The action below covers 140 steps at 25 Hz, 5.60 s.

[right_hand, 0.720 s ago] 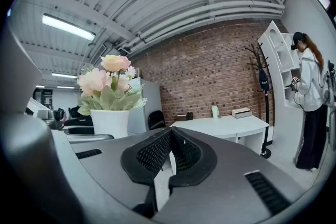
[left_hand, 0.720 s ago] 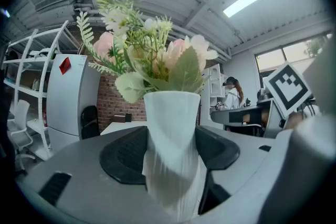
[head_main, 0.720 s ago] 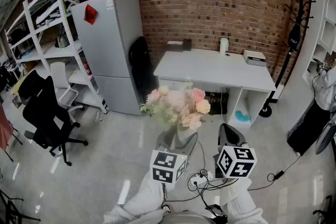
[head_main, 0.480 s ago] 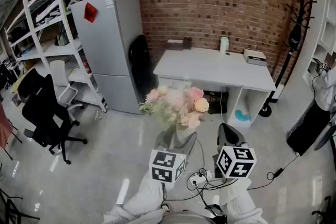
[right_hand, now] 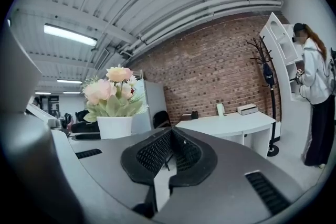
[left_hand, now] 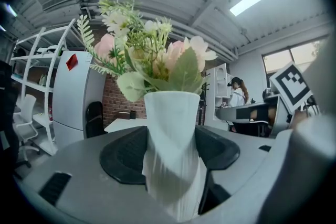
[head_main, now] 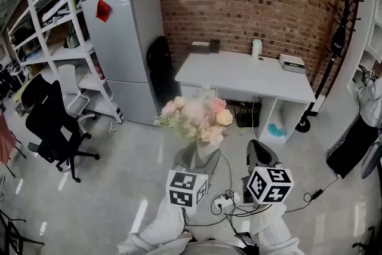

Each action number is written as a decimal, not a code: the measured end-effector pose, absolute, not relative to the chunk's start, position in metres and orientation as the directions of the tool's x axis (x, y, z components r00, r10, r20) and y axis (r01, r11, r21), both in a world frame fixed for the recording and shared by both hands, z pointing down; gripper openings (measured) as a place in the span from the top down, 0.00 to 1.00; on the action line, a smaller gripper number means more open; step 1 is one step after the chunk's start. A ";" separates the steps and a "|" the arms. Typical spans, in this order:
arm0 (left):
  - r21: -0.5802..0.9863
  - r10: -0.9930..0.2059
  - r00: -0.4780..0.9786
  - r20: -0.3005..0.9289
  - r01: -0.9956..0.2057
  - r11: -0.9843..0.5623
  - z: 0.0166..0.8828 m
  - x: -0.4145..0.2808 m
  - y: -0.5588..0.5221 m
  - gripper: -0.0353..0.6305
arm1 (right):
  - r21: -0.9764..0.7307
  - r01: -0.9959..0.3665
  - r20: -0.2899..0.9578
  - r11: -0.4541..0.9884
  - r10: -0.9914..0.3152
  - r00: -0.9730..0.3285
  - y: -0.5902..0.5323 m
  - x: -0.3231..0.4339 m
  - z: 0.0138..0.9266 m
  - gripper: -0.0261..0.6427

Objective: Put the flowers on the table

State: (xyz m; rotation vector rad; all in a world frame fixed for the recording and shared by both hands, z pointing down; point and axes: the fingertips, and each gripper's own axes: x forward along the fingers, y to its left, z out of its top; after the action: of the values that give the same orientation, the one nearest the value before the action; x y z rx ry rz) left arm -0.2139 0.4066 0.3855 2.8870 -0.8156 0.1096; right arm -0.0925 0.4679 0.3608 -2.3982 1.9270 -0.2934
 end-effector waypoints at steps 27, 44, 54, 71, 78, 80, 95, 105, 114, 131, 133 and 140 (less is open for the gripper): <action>0.102 -0.527 0.843 0.108 -0.537 -0.837 0.406 -0.154 0.313 0.51 | -0.215 -0.945 0.224 -0.247 -0.954 0.198 0.387 -0.021 0.414 0.93; 0.114 -0.502 0.859 0.106 -0.512 -0.852 0.399 -0.100 0.136 0.51 | -0.217 -0.939 0.238 -0.268 -0.947 0.215 0.211 0.033 0.403 0.93; 0.125 -0.487 0.864 0.125 -0.501 -0.856 0.415 -0.099 0.086 0.51 | -0.229 -0.938 0.275 -0.261 -0.941 0.195 0.152 0.034 0.418 0.93; 0.110 -0.547 0.827 0.131 -0.560 -0.821 0.427 -0.078 0.024 0.51 | -0.247 -0.941 0.262 -0.230 -0.951 0.163 0.088 0.081 0.423 0.93; 0.083 -0.582 0.806 0.111 -0.591 -0.802 0.420 -0.046 -0.027 0.51 | -0.249 -0.952 0.248 -0.175 -0.962 0.112 0.032 0.116 0.420 0.93; 0.080 -0.595 0.795 0.114 -0.605 -0.792 0.420 -0.032 -0.044 0.51 | -0.254 -0.953 0.253 -0.166 -0.962 0.100 0.016 0.132 0.422 0.93; 0.047 -0.666 0.737 0.119 -0.674 -0.737 0.395 0.080 -0.158 0.51 | -0.315 -0.948 0.228 -0.052 -0.973 -0.023 -0.112 0.244 0.415 0.93; 0.061 -0.708 0.693 0.133 -0.719 -0.692 0.399 0.127 -0.208 0.51 | -0.333 -0.943 0.261 -0.010 -0.962 -0.082 -0.166 0.293 0.430 0.93; 0.071 -0.724 0.671 0.162 -0.739 -0.669 0.416 0.143 -0.254 0.51 | -0.365 -0.930 0.308 -0.033 -0.947 -0.087 -0.199 0.315 0.462 0.93; 0.100 -0.732 0.666 0.142 -0.746 -0.659 0.429 0.175 -0.413 0.51 | -0.289 -0.957 0.313 -0.026 -0.947 -0.069 -0.345 0.346 0.449 0.93; 0.104 -0.736 0.662 0.143 -0.749 -0.654 0.433 0.176 -0.431 0.51 | -0.288 -0.957 0.328 -0.026 -0.942 -0.074 -0.360 0.346 0.455 0.93; 0.112 -0.735 0.662 0.149 -0.750 -0.652 0.447 0.180 -0.491 0.51 | -0.288 -0.957 0.384 -0.037 -0.920 -0.080 -0.411 0.345 0.477 0.93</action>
State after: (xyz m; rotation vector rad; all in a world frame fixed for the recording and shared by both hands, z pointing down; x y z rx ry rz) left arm 0.1801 -0.4914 0.4474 2.7120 -1.2215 0.1354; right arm 0.3455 -0.4107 0.4771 -2.1797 2.2307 -0.7884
